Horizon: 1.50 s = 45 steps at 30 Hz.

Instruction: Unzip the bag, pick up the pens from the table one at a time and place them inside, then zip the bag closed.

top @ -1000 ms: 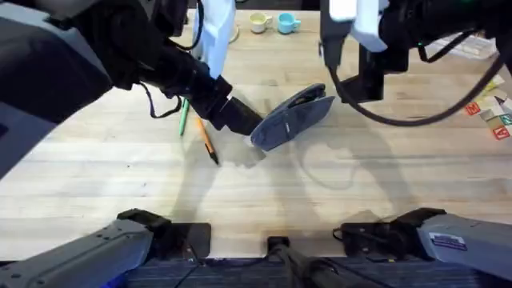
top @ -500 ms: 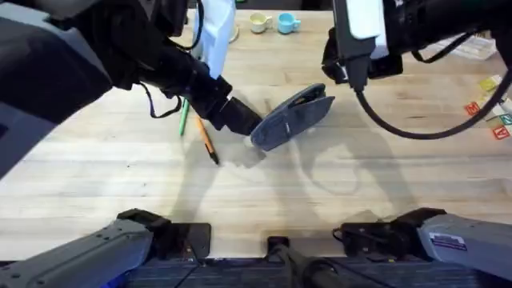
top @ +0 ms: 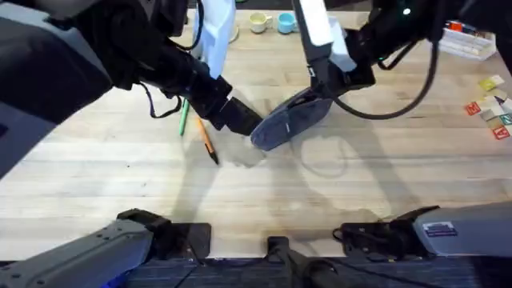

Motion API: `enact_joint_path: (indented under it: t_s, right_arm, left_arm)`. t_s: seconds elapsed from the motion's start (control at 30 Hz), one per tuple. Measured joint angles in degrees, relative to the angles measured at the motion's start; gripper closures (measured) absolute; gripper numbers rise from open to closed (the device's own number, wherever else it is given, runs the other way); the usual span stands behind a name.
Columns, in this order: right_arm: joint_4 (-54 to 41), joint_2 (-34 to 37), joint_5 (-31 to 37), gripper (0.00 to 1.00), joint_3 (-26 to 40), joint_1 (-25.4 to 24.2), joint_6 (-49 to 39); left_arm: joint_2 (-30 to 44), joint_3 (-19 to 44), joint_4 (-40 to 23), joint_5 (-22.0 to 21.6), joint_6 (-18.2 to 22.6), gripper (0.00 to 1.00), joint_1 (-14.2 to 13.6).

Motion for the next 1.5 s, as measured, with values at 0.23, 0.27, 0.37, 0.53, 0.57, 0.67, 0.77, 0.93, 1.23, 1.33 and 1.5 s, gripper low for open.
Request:
enact_joint_path:
  t_s: [0.23,0.27,0.37,0.53,0.57,0.67,0.77,0.93,1.23,1.33,1.5]
  right_arm:
    - [0.3,4.7,0.0,0.969,0.0,0.0,0.0]
    - [0.3,5.2,0.0,0.969,0.0,0.0,0.0]
    - [0.5,6.9,0.0,0.969,0.0,0.0,0.0]
    - [2.0,9.7,0.0,0.971,0.0,0.0,0.0]
    - [2.2,10.2,0.0,0.970,0.0,0.0,0.0]
    - [3.0,11.0,0.0,0.970,0.0,0.0,0.0]
    - [3.4,11.2,0.0,0.970,0.0,0.0,0.0]
    - [3.6,11.2,0.0,0.626,0.0,0.0,0.0]
    - [3.7,11.2,0.0,0.006,0.0,0.0,-0.2]
    - [3.7,11.2,0.0,0.006,0.0,0.0,-0.2]
    - [3.0,11.2,0.0,0.006,0.1,0.0,-0.2]
  left_arm:
    - [0.0,0.0,0.0,0.0,0.0,0.008,0.0]
    - [0.0,0.0,0.0,0.0,0.0,0.008,0.0]
    - [0.0,0.0,0.0,0.0,0.0,0.008,0.0]
    - [0.0,0.0,0.0,0.0,0.0,0.006,0.0]
    - [0.0,0.0,0.0,0.0,0.0,0.007,0.0]
    - [0.0,0.0,0.0,0.0,0.0,0.007,0.0]
    - [0.0,0.0,0.0,0.0,0.0,0.007,0.0]
    - [0.0,0.0,0.0,0.0,0.0,0.007,0.0]
    - [0.0,0.0,0.0,0.0,0.0,0.008,0.0]
    - [0.0,0.0,0.0,0.0,0.0,0.008,0.0]
    - [0.0,0.0,0.0,-0.7,-0.1,0.008,0.0]
